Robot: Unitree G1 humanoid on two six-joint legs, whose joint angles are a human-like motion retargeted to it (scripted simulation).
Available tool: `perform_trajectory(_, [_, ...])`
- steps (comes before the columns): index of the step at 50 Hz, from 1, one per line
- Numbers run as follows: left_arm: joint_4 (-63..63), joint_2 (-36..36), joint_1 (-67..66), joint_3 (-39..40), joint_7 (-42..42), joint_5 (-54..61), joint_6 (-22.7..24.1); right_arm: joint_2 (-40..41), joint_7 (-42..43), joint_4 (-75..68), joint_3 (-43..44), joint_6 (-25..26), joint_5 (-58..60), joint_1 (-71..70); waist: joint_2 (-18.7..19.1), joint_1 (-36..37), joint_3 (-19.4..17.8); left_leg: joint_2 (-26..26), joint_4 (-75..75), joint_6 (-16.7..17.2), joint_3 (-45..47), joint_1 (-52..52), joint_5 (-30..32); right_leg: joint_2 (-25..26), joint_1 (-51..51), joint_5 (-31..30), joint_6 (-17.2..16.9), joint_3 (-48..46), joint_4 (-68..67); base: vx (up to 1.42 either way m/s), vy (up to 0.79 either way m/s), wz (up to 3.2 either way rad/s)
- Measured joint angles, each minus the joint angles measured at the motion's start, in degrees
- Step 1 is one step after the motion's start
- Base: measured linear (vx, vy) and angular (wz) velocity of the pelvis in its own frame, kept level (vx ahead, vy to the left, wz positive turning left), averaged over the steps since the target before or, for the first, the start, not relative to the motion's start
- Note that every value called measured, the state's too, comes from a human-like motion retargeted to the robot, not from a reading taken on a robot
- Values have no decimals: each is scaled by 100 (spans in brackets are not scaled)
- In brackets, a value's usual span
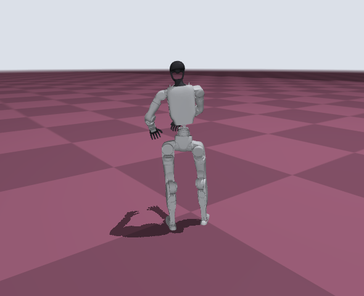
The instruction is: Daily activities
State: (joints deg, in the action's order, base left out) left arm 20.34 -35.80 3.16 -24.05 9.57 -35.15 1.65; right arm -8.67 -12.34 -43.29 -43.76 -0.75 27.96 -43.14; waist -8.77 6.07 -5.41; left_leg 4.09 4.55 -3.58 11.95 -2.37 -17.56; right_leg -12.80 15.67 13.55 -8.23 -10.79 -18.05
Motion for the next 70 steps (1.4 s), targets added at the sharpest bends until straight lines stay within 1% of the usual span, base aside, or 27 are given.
perform_trajectory(9, [-298, 102, 592, 35, 74, -193, -238, 165, -893, -202, -185, 236, -485, 405, 27, -208, 140, -131, -11, 21, 262, 62, 46, 266, -36, -349, -96, 211, 524, -2, -5, -41])
perform_trajectory(18, [-663, -63, 1586, 147, 289, -488, -464, 282, -1575, -435, -344, 508, -865, 590, 84, -391, 298, -237, -26, 39, 596, 110, 82, 538, -71, -753, -252, 541, 1124, -2, -5, -49])
perform_trajectory(23, [-590, -216, 2302, -88, 334, -715, -512, 438, -1781, -650, -437, 605, -1048, 576, 127, -468, 373, -281, -31, 53, 777, 130, 91, 669, -97, -986, -358, 739, 1448, -1, -3, -49])
perform_trajectory(27, [-229, -293, 2830, -459, 237, -822, -502, 570, -1826, -795, -489, 648, -1148, 534, 161, -529, 418, -309, -35, 52, 899, 137, 91, 759, -117, -1164, -438, 883, 1664, -1, -2, -46])
perform_trajectory(33, [639, -241, 3361, -1040, 27, -754, -417, 711, -1798, -878, -523, 646, -1167, 466, 174, -605, 459, -328, -41, 20, 1055, 131, 89, 858, -126, -1380, -545, 1085, 1880, -2, 0, -41])
perform_trajectory(38, [1050, -202, 3439, -1193, 53, -662, -327, 707, -1703, -712, -507, 585, -1075, 465, 156, -641, 488, -322, -42, -11, 1164, 122, 93, 909, -116, -1500, -626, 1215, 1986, -3, 0, -35])
perform_trajectory(48, [873, -137, 2924, -903, 626, -437, -156, 577, -1065, -294, -462, 332, -612, 521, 166, -633, 556, -305, -43, -79, 1296, 112, 117, 991, -86, -1609, -677, 1350, 2113, -2, -1, -27])
perform_trajectory(55, [631, 44, 2350, -656, 1098, -268, -46, 584, -406, -209, -410, 109, -364, 547, 178, -591, 596, -301, -72, -124, 1372, 87, 109, 1054, -80, -1632, -677, 1429, 2157, -2, -2, -26])
perform_trajectory(60, [684, 238, 1986, -553, 1370, -149, -7, 609, -61, -163, -403, -43, -213, 549, 167, -575, 622, -298, -119, -158, 1407, 69, 91, 1092, -80, -1636, -677, 1490, 2172, -1, -2, -26])
perform_trajectory(70, [956, 618, 1521, -432, 1618, -81, 15, 553, 117, 5, -453, -252, 134, 554, 160, -580, 682, -314, -192, -195, 1480, 49, 89, 1197, -74, -1726, -677, 1633, 2241, -2, -3, -28])
